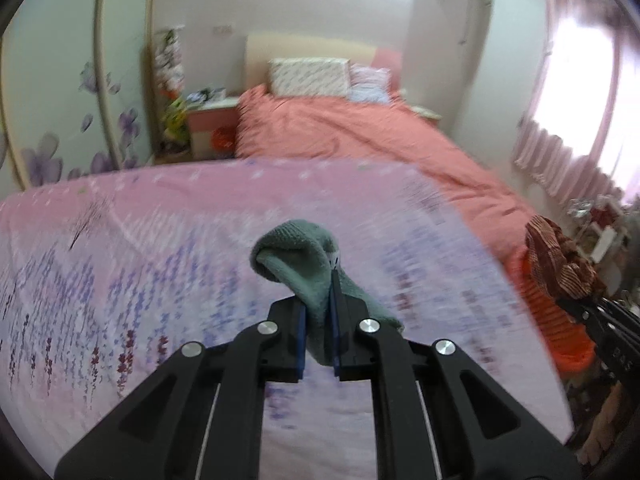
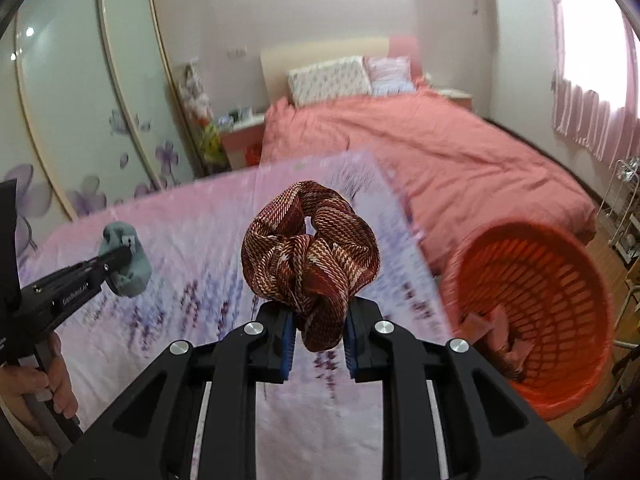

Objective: Collect trash
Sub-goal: 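Carry the cloth and scrunchie over the orange basket, then open both tools to drop the cloth and scrunchie into the basket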

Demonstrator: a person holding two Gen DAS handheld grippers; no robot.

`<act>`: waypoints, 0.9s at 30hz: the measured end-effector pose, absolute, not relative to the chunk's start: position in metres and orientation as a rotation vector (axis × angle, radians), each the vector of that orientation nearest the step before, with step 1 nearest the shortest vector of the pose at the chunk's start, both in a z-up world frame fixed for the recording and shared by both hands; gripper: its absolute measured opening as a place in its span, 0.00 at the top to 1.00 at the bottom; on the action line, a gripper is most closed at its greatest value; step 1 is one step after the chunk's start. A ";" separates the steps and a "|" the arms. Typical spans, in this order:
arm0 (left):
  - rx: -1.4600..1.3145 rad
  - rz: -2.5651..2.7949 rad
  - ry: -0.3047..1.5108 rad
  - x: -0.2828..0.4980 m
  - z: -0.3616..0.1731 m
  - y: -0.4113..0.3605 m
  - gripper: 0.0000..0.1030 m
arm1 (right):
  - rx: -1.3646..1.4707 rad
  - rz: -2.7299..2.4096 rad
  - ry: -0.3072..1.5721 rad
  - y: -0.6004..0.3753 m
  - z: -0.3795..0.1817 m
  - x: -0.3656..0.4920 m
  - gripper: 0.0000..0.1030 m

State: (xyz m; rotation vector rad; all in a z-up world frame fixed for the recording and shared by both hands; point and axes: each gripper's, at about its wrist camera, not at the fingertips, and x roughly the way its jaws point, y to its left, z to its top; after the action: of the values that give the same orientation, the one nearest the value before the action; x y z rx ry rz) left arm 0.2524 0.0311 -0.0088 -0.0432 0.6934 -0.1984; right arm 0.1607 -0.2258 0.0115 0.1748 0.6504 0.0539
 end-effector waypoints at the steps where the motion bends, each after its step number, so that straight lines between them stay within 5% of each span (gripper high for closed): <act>1: -0.040 -0.222 0.677 0.247 0.000 0.023 0.90 | 0.182 0.044 0.627 -0.233 0.020 0.153 0.81; 14: 0.026 -0.495 0.585 0.203 0.053 -0.102 0.90 | 0.257 -0.107 0.525 -0.315 0.043 0.107 0.81; 27: 0.113 -0.687 0.704 0.219 0.003 -0.256 0.86 | 0.415 -0.242 0.582 -0.403 0.008 0.131 0.76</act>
State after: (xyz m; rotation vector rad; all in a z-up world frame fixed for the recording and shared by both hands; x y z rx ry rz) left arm 0.2193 -0.2561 0.0032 0.1129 0.7042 -0.6875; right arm 0.1307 -0.4033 0.0078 0.4154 0.5819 -0.2420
